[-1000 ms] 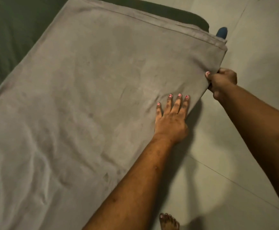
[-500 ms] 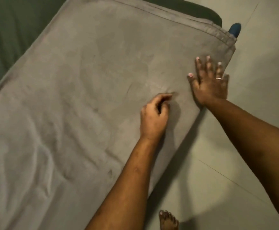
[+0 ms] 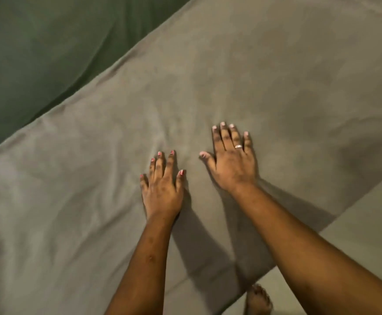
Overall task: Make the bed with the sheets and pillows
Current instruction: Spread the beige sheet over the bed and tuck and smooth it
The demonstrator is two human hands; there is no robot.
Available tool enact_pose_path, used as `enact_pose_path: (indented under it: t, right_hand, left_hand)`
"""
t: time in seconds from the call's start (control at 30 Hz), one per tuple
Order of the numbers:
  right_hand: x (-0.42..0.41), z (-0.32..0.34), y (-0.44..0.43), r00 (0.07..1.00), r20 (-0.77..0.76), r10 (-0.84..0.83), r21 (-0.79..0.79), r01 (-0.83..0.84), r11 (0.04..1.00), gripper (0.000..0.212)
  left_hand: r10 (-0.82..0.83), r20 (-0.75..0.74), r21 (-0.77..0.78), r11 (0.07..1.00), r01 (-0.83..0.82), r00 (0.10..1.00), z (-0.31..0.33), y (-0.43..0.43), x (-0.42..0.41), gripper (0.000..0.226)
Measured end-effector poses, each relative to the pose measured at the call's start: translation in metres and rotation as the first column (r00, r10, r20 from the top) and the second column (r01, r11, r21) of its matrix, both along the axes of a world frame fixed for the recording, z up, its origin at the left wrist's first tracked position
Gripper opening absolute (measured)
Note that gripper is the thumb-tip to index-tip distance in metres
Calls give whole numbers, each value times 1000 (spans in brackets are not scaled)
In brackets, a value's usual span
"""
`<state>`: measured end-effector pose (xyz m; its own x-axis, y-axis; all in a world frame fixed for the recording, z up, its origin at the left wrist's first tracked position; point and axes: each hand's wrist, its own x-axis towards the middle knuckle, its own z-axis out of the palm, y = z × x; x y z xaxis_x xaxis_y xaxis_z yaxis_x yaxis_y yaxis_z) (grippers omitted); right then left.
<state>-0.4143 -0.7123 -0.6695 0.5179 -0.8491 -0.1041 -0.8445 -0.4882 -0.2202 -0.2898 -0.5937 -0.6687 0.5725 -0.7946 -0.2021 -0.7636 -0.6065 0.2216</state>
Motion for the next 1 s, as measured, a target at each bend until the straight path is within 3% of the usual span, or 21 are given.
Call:
enact_pose_path:
  t: [0.2,0.33,0.6,0.83,1.0]
  right_hand:
    - [104,-5,106,981,-26,194,48,-192,980,78]
    - [166,-11,176,953,-19,302,95,-299,949,75]
    - [270,-9,314,841,18,541,153,-537,830,63]
    - [317,-19,271,692,-24,721,59,-719,692,62]
    - [332,-27,181,839,-62,541,-21,-543,839,64]
  left_hand:
    - [153,20,60,986,-154,988,-4,107,106,59]
    - [263,34,62,962,-264,964,-8,179,163,74]
    - [520,34,72,850,-521,853,-16,267,238,60]
    - [603,17,21,798,-603,798,-20,279,274,52]
    - [599,72,-3,800,-600,798,-21,261,306,51]
